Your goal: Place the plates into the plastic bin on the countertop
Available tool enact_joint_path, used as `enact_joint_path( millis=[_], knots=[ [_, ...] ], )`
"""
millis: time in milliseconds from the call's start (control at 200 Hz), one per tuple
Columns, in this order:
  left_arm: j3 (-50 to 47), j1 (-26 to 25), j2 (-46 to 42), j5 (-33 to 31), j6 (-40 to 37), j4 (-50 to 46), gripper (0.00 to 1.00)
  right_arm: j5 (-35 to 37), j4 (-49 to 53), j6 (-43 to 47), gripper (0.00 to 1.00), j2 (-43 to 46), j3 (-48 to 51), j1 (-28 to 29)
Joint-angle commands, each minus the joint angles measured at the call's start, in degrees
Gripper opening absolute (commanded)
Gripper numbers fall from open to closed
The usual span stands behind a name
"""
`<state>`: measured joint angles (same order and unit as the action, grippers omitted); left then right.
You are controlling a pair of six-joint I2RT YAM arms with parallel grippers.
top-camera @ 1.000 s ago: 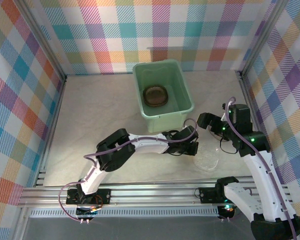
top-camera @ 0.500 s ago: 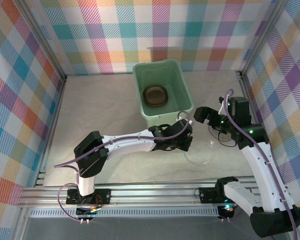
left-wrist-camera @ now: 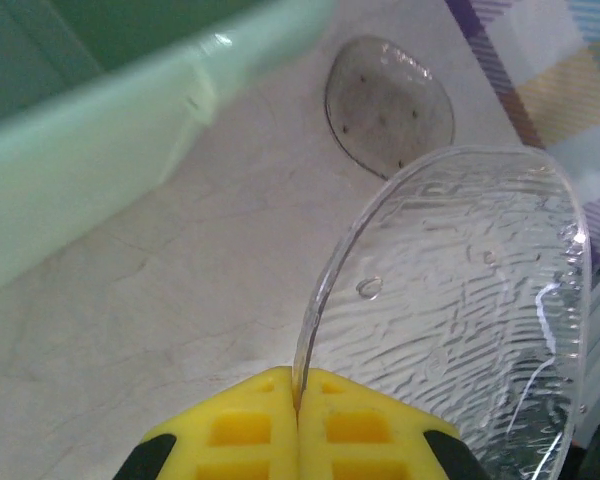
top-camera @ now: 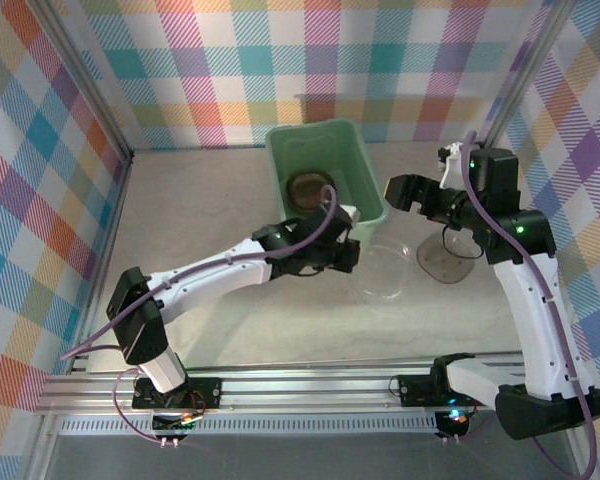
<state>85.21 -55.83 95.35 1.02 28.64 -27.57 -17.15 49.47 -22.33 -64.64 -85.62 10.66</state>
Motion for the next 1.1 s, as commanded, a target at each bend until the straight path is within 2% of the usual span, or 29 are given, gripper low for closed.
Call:
enact_joint_path(
  millis=[0, 100, 280, 445, 770, 1095],
  knots=[
    [5.1, 3.5, -2.6, 4.0, -2.2, -4.1, 0.0, -2.1, 4.8, 4.0, 0.91, -2.0, -4.6, -0.4],
    [7.6, 7.1, -3.5, 4.8, -4.5, -6.6, 0.0, -1.2, 7.0, 5.4, 0.89, -3.1, -7.1, -0.4],
    [10.1, 13.6, -4.7, 6.6, -7.7, -7.7, 0.0, -2.4, 10.7, 7.7, 0.8, -5.7, -10.0, -0.4],
    [13.0, 17.5, -4.0, 9.4, -9.5, -7.7, 0.0, -4.7, 11.7, 9.5, 0.7, -8.0, -9.9, -0.4],
    [15.8, 20.5, -2.1, 13.7, -10.2, -7.1, 0.0, -12.0, 6.8, 8.0, 0.55, -13.0, -7.4, -0.4],
    [17.0, 20.9, -0.7, 15.3, -10.0, -6.7, 0.0, -12.6, 3.9, 6.4, 0.44, -15.5, -5.5, -0.3]
  ],
)
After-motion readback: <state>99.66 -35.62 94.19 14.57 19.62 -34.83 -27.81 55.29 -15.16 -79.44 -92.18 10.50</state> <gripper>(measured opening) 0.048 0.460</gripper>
